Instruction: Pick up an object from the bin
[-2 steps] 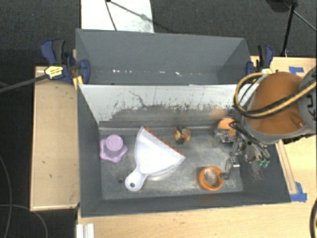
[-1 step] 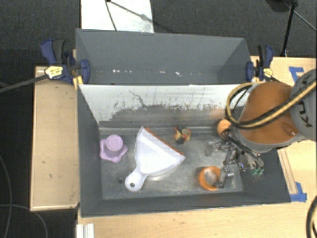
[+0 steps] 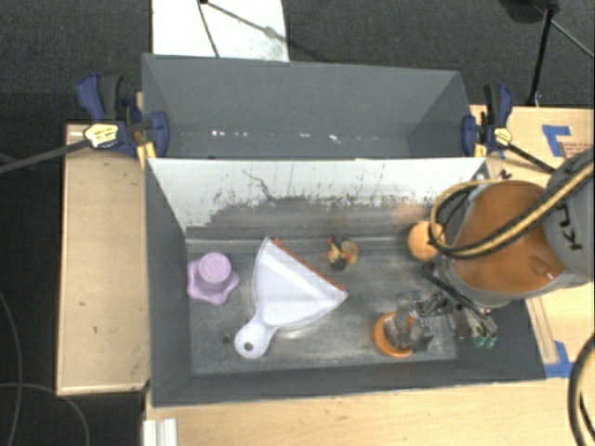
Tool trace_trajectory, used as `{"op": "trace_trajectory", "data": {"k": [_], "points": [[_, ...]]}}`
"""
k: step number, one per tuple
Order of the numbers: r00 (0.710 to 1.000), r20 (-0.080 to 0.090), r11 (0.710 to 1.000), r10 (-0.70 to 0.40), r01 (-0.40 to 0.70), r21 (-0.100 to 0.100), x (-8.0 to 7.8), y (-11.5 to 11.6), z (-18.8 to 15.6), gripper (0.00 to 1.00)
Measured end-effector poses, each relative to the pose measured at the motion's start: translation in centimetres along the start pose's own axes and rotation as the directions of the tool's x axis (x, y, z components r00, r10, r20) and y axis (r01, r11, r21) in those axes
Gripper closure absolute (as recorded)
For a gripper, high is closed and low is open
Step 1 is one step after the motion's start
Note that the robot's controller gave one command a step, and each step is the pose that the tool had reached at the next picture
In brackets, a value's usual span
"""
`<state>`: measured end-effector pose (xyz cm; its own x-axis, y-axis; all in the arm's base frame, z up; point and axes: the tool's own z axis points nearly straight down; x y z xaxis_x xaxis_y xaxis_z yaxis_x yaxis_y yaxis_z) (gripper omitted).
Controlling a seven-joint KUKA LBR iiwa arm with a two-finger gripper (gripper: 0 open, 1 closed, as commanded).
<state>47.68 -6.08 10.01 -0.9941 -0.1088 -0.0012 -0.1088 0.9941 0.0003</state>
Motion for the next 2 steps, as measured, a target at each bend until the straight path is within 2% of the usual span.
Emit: {"op": "trace_trajectory", "data": {"k": [1,2], "points": [[1.000,0.001,1.000,-0.003,0.003,0.000,-0.04,0.00,-0.01,0.00],[1.000,0.001,1.000,-0.005,0.005,0.000,-0.04,0.00,-0.01,0.00]]}}
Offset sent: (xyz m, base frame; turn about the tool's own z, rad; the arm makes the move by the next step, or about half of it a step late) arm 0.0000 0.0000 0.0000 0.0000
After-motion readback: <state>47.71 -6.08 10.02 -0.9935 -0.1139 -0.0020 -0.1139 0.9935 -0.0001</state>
